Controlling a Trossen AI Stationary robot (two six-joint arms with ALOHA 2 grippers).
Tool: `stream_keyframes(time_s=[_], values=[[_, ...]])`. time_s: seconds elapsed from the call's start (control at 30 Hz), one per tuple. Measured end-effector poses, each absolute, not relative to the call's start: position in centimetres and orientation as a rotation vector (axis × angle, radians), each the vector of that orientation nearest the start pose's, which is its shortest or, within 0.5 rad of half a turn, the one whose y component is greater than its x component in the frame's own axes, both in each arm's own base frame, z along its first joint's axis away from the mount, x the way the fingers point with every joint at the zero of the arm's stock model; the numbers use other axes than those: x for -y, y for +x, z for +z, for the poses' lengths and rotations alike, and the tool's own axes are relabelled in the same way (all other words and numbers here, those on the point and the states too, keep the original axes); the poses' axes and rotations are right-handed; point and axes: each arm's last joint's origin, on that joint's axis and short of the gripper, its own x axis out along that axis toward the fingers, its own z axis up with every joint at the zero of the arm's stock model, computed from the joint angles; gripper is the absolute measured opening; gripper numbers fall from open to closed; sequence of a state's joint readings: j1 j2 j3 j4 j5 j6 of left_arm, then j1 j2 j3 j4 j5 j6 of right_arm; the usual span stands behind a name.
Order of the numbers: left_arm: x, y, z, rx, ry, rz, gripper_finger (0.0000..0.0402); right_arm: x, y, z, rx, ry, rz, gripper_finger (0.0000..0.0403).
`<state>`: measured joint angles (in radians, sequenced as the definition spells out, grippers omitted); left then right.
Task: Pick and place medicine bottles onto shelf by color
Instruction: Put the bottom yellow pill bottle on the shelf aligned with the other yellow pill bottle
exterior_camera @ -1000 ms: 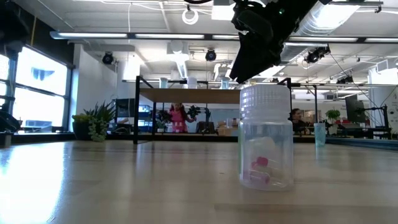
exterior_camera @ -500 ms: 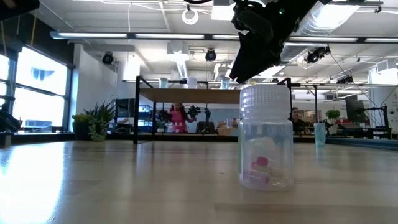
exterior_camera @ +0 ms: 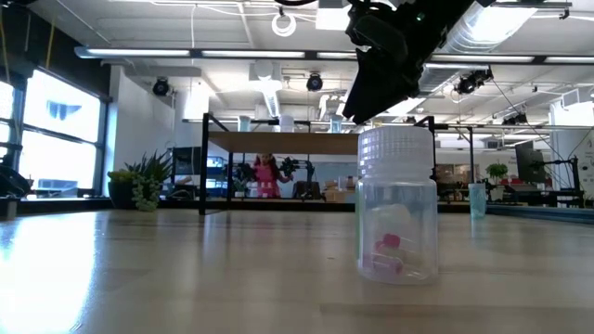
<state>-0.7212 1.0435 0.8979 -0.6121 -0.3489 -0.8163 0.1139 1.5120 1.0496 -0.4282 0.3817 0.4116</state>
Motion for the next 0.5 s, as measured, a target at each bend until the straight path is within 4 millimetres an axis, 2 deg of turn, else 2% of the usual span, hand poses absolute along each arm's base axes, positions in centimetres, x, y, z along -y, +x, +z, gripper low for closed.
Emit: stream_keyframes(time_s=[0.23,0.5], values=[[13.0,15.5,26.9,-0.908,-0.278,0.052,0.0197,-2.4,30.8,23.7,-0.807,0.161,-0.423,0.0204],[15.3,16.3,23.3,-1.099,-0.185,0.106,0.0197,-2.4,30.6,23.6,-0.822,0.182,-0.447,0.0204]])
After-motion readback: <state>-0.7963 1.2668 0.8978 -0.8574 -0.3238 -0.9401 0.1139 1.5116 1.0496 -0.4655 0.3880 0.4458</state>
